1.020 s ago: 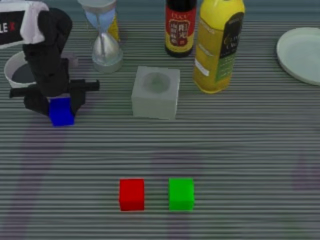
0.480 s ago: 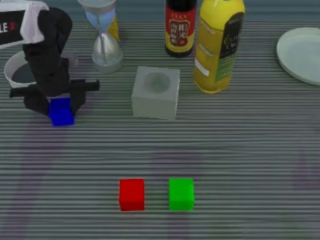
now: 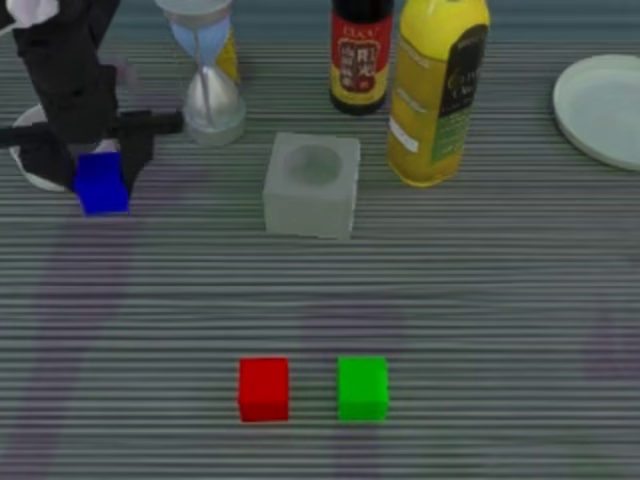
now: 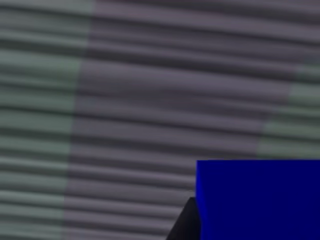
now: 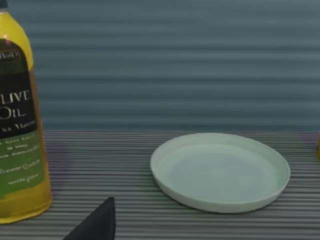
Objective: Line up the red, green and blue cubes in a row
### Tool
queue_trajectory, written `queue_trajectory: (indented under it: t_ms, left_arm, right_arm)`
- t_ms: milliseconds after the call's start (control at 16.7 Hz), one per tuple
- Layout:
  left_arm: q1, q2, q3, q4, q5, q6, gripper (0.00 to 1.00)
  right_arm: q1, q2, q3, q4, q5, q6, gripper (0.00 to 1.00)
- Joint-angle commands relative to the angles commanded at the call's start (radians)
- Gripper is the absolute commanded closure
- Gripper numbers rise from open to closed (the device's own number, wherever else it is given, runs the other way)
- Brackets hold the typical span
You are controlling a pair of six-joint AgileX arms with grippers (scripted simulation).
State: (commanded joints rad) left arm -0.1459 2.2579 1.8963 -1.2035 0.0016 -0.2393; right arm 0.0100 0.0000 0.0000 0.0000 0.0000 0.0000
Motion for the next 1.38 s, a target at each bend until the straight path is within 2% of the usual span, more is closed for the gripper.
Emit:
queue_trajectory:
  t_ms: [300,480,660,1080,1260,1380]
  left_arm:
    - [-0.007,0.001,0.003,-0.003,0.000,0.000,1.00]
    - [-0.075,0.015,0.031,-0.019,-0.001,-0.065,1.00]
    - [-0.227,0.039,0.080,-0.049,-0.002,-0.199,1.00]
    - [-0.700,0.086,0.193,-0.128,-0.001,-0.599,1.00]
    - [-0.825,0.086,0.223,-0.142,-0.004,-0.718,1.00]
    - [-0.856,0.084,0.231,-0.145,-0.006,-0.749,1.00]
  right_arm:
    - [0.000,0.000,0.000,0.000,0.000,0.000,0.00]
    - [0.000,0.000,0.000,0.000,0.000,0.000,0.00]
    - [0.000,0.000,0.000,0.000,0.000,0.000,0.00]
    - [0.000,0.000,0.000,0.000,0.000,0.000,0.00]
    - [0.000,0.000,0.000,0.000,0.000,0.000,0.00]
    - [0.000,0.000,0.000,0.000,0.000,0.000,0.00]
